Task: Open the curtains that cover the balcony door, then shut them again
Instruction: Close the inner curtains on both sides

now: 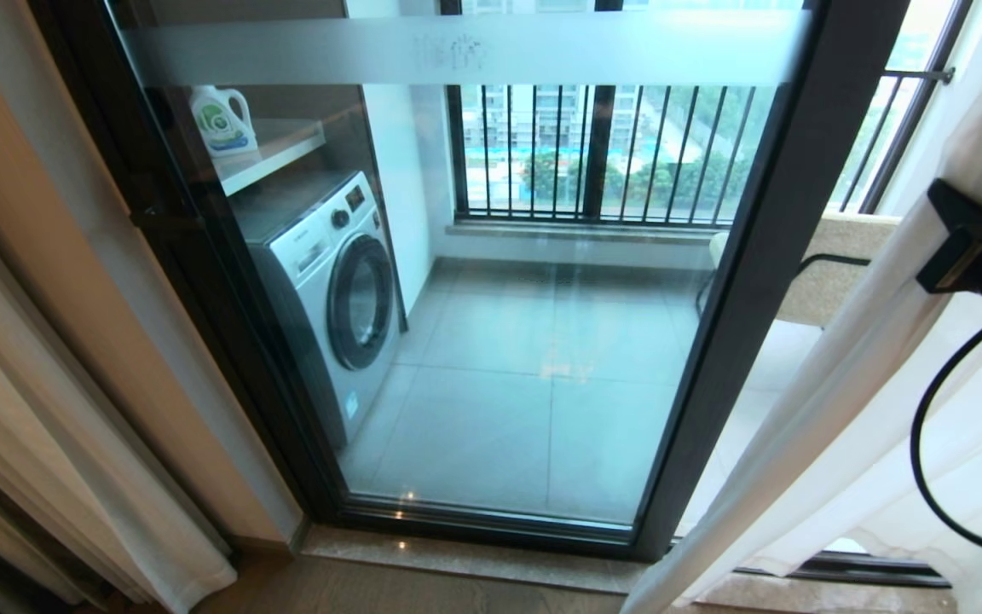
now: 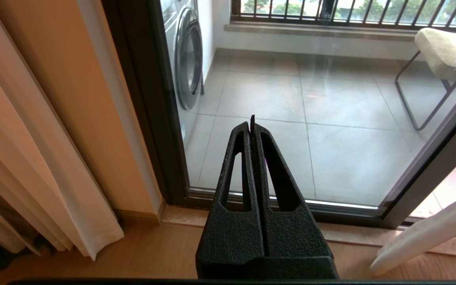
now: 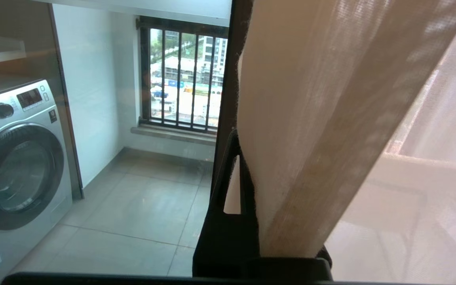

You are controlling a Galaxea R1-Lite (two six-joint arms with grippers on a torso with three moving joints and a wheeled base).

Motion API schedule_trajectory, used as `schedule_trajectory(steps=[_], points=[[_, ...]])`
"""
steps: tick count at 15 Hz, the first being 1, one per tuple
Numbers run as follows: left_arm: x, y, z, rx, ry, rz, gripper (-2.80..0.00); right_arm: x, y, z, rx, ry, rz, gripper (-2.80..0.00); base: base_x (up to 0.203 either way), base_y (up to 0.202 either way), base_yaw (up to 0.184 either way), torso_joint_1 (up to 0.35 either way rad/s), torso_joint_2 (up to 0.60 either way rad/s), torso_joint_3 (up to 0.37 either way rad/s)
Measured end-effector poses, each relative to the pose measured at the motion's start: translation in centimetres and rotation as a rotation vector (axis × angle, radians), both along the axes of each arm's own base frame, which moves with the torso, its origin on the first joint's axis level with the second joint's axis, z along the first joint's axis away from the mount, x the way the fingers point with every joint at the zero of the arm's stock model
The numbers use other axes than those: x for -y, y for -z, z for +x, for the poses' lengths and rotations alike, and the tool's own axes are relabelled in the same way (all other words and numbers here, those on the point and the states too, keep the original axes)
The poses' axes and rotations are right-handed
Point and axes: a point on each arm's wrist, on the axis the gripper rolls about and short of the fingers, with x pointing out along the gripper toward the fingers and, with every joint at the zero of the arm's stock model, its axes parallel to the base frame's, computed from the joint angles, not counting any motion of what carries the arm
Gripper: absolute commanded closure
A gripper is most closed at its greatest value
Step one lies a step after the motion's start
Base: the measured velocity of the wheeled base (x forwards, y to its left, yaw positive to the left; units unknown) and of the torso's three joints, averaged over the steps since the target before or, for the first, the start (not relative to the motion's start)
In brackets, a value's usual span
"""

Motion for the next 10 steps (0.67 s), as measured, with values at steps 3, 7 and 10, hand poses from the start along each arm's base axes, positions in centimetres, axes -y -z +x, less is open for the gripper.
schedule_trajectory(steps=[3, 7, 10], points=[[0.0, 0.0, 0.0, 0.0, 0.0, 0.0, 0.0, 0.02, 0.04, 0.05, -0.001, 0.001, 0.0, 0.0, 0.0, 0.0, 0.0, 0.0, 0.0, 0.0], [0.0, 0.0, 0.0, 0.0, 0.0, 0.0, 0.0, -0.03, -0.12, 0.12, 0.004, -0.001, 0.001, 0.0, 0.0, 0.0, 0.0, 0.0, 0.0, 0.0], [0.0, 0.0, 0.0, 0.0, 0.0, 0.0, 0.0, -0.16, -0.54, 0.24, 0.019, -0.007, -0.002, 0.0, 0.0, 0.0, 0.0, 0.0, 0.0, 0.0]])
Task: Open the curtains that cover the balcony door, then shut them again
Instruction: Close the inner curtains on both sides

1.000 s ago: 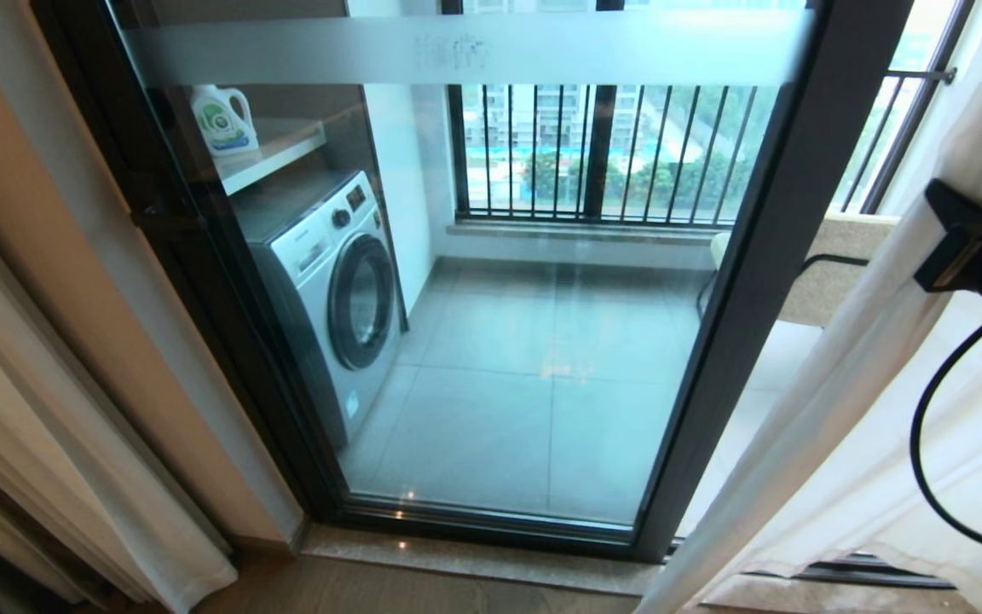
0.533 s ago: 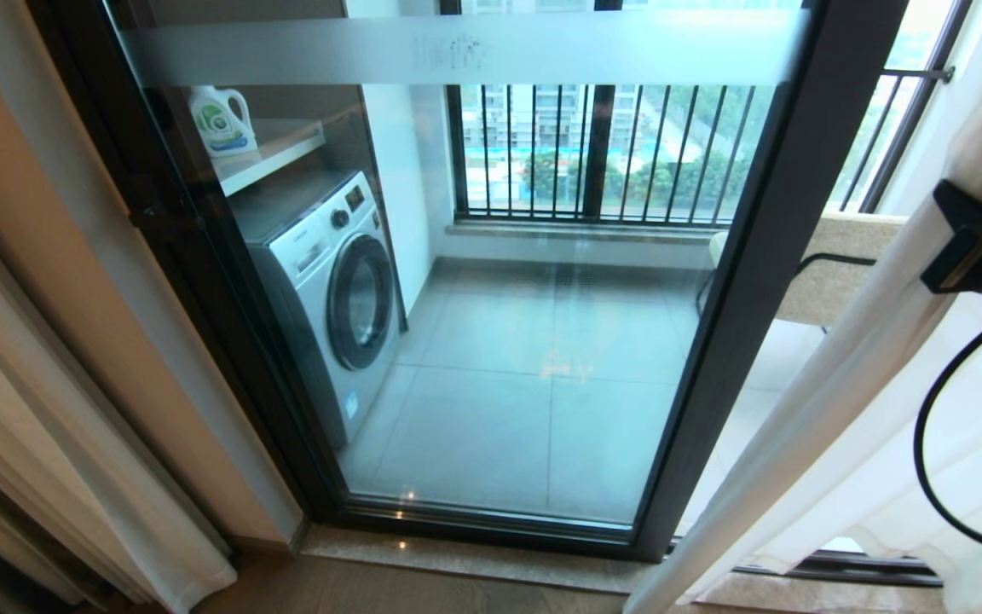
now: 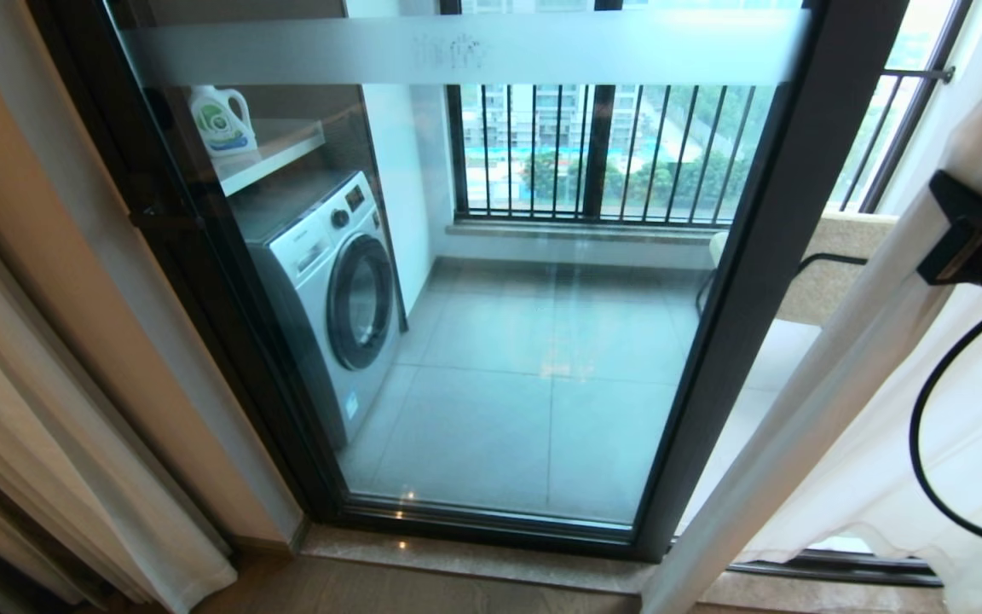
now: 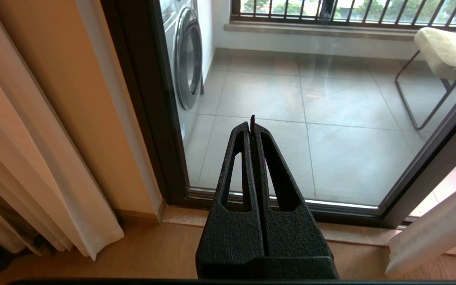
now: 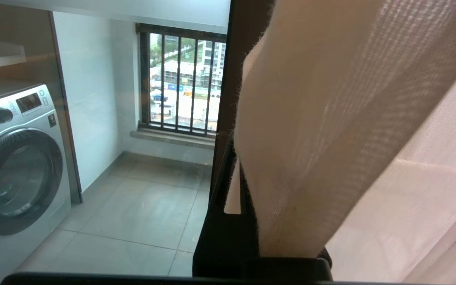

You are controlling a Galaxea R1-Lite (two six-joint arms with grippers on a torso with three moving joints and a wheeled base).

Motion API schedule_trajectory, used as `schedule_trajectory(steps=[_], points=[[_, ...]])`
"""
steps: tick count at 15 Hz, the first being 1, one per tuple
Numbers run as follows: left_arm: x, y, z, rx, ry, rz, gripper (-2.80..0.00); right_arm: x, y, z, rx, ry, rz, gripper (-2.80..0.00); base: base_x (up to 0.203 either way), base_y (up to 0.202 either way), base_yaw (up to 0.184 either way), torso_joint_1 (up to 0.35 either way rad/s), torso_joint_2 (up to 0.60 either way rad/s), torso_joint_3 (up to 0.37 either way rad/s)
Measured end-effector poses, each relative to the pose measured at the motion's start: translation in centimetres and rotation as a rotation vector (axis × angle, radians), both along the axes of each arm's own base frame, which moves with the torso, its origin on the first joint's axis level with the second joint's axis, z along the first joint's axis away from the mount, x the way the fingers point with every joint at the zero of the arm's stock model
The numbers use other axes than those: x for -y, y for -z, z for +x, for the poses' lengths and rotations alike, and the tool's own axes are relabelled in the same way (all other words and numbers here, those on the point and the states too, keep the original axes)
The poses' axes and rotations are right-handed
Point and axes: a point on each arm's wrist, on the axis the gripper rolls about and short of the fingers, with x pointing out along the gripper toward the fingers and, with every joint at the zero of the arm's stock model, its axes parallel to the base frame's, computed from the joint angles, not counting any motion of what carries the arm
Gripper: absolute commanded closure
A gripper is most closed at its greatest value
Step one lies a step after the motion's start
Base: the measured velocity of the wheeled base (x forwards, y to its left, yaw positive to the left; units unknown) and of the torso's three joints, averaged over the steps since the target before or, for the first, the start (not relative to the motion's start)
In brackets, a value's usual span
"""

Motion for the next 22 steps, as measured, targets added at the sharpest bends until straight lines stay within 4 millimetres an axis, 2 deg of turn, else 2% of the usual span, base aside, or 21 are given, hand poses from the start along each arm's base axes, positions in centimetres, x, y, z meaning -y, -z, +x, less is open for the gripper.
schedule_trajectory(steps=[5, 13, 17, 22], points=[[0.0, 0.0, 0.0, 0.0, -0.001, 0.0, 0.0, -0.9, -0.4, 0.3, 0.014, -0.034, -0.016, 0.0, 0.0, 0.0, 0.0, 0.0, 0.0, 0.0], [0.0, 0.0, 0.0, 0.0, 0.0, -0.001, 0.0, -3.9, -0.4, 0.1, 0.016, -0.166, -0.013, 0.0, 0.0, 0.0, 0.0, 0.0, 0.0, 0.0], [0.0, 0.0, 0.0, 0.0, 0.0, 0.0, 0.0, -6.0, -0.4, 0.4, 0.013, -0.242, -0.016, 0.0, 0.0, 0.0, 0.0, 0.0, 0.0, 0.0], [0.0, 0.0, 0.0, 0.0, 0.0, 0.0, 0.0, -9.3, 0.8, 1.3, -0.032, -0.348, -0.023, 0.0, 0.0, 0.0, 0.0, 0.0, 0.0, 0.0]])
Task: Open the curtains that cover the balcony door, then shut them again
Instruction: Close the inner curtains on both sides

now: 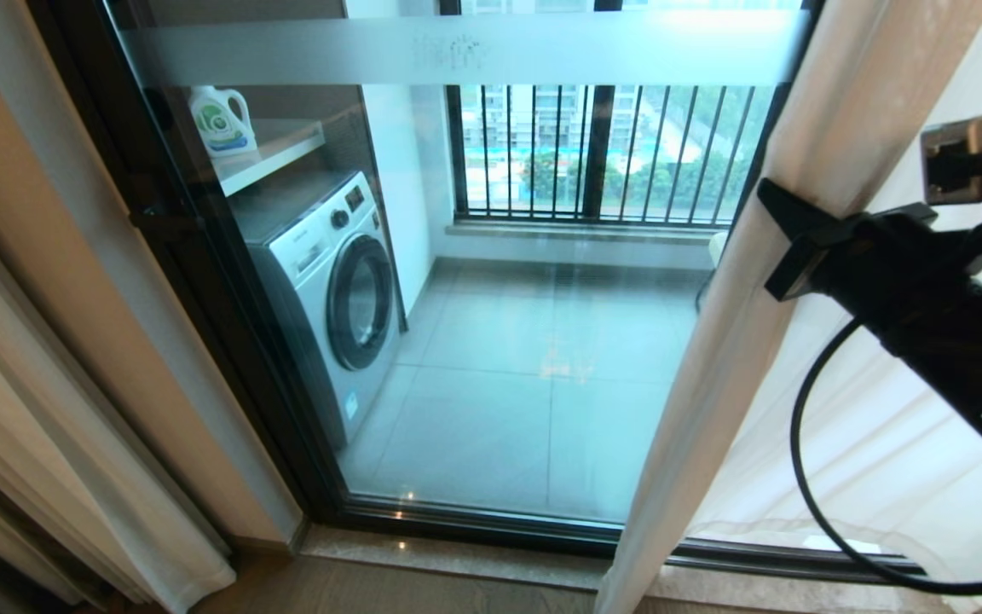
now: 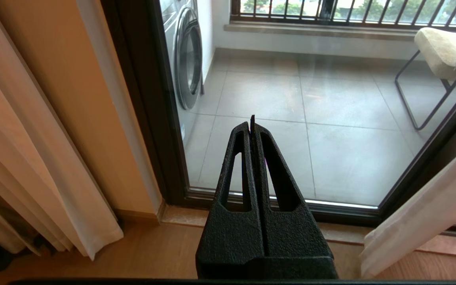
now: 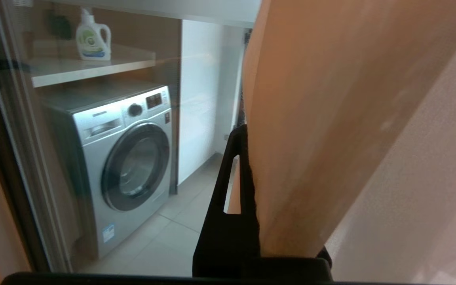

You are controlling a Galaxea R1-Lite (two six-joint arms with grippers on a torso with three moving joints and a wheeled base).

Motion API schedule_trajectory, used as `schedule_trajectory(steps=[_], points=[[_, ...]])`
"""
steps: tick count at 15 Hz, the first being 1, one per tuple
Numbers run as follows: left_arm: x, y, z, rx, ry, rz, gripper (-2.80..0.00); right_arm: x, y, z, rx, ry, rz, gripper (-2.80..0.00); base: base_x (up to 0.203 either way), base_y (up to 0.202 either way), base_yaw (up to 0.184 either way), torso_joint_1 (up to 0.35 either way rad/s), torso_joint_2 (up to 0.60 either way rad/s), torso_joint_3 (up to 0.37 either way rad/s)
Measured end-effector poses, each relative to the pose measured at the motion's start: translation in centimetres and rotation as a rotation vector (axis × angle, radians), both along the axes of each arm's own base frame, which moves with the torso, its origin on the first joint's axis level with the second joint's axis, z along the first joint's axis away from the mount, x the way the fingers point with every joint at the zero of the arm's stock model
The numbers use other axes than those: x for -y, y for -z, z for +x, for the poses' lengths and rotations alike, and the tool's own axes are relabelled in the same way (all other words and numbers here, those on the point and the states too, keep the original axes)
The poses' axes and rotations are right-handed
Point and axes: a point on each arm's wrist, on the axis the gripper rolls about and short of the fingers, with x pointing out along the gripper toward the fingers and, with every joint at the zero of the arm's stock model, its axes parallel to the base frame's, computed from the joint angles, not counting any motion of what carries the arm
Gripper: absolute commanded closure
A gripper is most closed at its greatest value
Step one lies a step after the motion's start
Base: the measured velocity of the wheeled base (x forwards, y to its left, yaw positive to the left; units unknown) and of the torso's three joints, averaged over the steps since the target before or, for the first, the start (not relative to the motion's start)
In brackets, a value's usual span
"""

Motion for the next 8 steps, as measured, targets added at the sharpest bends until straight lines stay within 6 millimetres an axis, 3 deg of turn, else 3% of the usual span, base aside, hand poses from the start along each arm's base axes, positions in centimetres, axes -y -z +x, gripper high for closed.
schedule_trajectory(steps=[5, 8], points=[[0.0, 0.0, 0.0, 0.0, 0.0, 0.0, 0.0, -3.9, 0.2, 2.0, 0.041, -0.052, 0.041, 0.0, 0.0, 0.0, 0.0, 0.0, 0.0, 0.0], [0.0, 0.0, 0.0, 0.0, 0.0, 0.0, 0.0, -5.2, 0.5, 3.4, 0.033, -0.002, 0.067, 0.0, 0.0, 0.0, 0.0, 0.0, 0.0, 0.0]])
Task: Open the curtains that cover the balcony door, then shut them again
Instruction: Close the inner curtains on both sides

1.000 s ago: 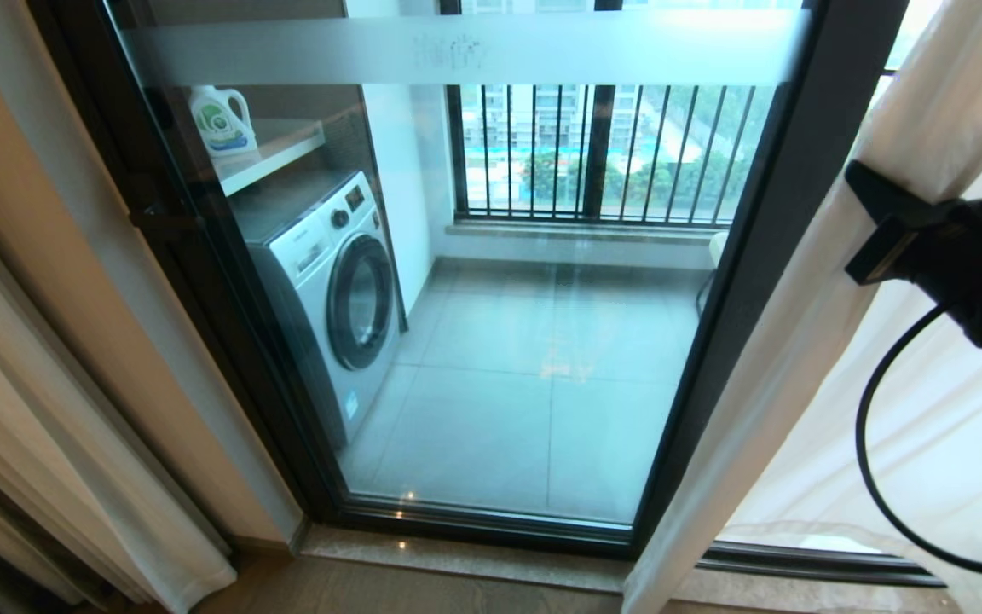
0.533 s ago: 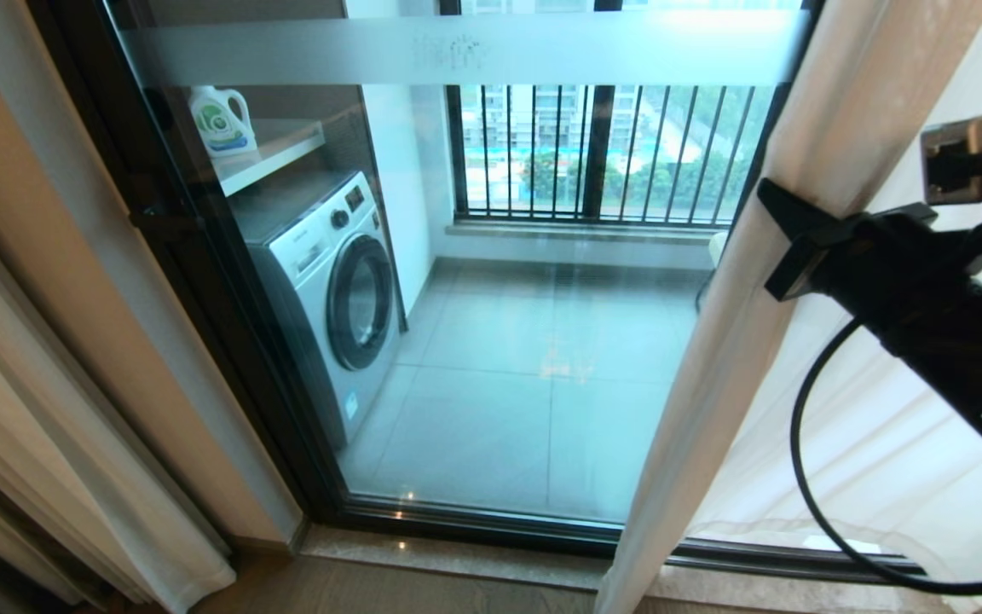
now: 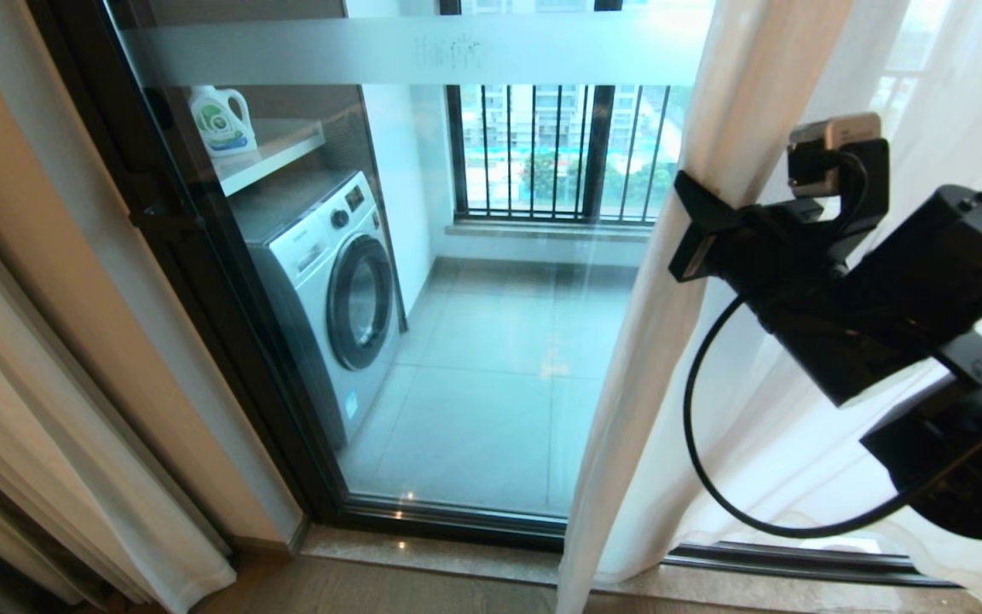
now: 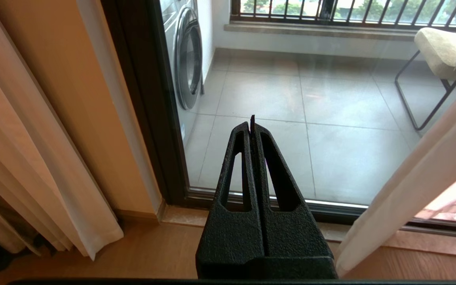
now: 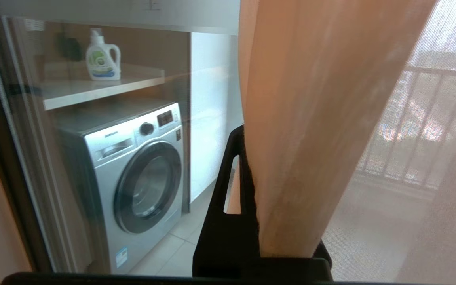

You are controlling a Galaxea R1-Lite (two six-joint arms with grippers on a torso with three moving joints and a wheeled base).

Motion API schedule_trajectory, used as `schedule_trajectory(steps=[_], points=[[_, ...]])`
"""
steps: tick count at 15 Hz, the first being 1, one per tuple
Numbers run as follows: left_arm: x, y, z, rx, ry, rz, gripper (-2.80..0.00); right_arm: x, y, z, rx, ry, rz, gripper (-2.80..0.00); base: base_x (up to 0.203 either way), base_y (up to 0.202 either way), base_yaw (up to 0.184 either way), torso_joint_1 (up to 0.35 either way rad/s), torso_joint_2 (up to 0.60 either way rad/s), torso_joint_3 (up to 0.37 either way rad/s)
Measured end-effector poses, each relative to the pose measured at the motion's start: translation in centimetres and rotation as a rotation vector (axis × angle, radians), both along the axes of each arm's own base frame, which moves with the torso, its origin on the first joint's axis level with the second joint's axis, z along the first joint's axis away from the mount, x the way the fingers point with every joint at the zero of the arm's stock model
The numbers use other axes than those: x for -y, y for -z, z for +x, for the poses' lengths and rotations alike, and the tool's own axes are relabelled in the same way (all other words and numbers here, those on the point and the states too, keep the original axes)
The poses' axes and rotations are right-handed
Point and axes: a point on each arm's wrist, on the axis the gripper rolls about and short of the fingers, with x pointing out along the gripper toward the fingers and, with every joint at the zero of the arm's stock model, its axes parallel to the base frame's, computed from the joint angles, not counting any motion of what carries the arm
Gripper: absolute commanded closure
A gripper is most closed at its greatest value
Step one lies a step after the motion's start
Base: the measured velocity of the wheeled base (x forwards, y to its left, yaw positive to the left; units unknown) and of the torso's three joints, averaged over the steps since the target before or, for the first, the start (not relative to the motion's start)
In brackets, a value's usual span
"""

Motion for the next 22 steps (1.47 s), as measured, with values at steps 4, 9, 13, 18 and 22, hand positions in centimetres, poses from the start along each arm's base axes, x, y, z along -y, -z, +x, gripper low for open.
schedule_trajectory(steps=[4, 9, 13, 18, 22], points=[[0.0, 0.0, 0.0, 0.0, 0.0, 0.0, 0.0, -0.4, 0.5, 1.2, 0.026, 0.033, 0.033, 0.0, 0.0, 0.0, 0.0, 0.0, 0.0, 0.0], [0.0, 0.0, 0.0, 0.0, 0.0, 0.0, 0.0, 0.5, 0.5, 3.5, 0.034, 0.147, 0.068, 0.0, 0.0, 0.0, 0.0, 0.0, 0.0, 0.0], [0.0, 0.0, 0.0, 0.0, 0.0, 0.0, 0.0, 0.6, 0.6, 5.1, 0.076, 0.174, 0.087, 0.0, 0.0, 0.0, 0.0, 0.0, 0.0, 0.0], [0.0, 0.0, 0.0, 0.0, -0.001, 0.0, 0.0, 0.5, 1.2, 6.6, 0.081, 0.191, 0.088, 0.0, 0.0, 0.0, 0.0, 0.0, 0.0, 0.0], [0.0, 0.0, 0.0, 0.0, -0.001, 0.0, 0.0, 0.5, 1.8, 7.3, 0.069, 0.2, 0.079, 0.0, 0.0, 0.0, 0.0, 0.0, 0.0, 0.0]])
